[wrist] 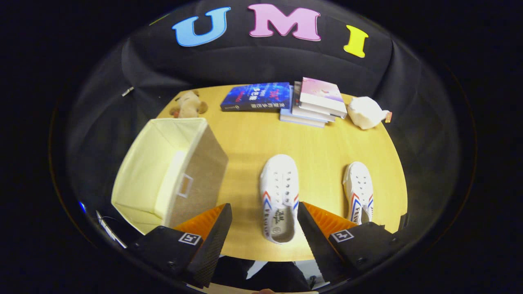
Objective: Open the storage box then place both shoes into the box .Put the left shoe in first, then the right shoe, with the right side of both shoes facing outward in a uniform manner.
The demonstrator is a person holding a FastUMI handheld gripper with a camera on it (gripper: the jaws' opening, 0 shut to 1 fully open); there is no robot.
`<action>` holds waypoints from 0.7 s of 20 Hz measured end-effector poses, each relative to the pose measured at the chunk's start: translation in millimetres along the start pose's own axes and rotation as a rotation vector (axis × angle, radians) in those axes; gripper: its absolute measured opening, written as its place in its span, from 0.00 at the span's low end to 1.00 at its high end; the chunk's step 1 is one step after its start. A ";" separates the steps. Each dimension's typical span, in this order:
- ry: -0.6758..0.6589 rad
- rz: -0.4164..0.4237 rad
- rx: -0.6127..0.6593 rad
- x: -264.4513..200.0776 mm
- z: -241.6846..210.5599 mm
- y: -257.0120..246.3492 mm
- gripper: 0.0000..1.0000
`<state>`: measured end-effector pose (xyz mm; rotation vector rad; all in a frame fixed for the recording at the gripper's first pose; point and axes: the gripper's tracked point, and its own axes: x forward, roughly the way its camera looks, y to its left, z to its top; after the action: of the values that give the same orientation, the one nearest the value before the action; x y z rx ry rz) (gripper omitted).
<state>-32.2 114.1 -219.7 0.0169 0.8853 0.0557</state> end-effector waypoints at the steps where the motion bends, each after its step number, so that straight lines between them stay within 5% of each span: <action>1: 0.023 -0.014 0.009 9.6 -7.9 -14.0 0.99; 8: 0.163 -0.039 0.009 75.9 -42.2 -63.2 0.99; 14: 0.253 0.043 0.028 113.7 -58.6 -54.1 0.93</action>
<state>-3.4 65.9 -346.8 0.0561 1.1389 0.0864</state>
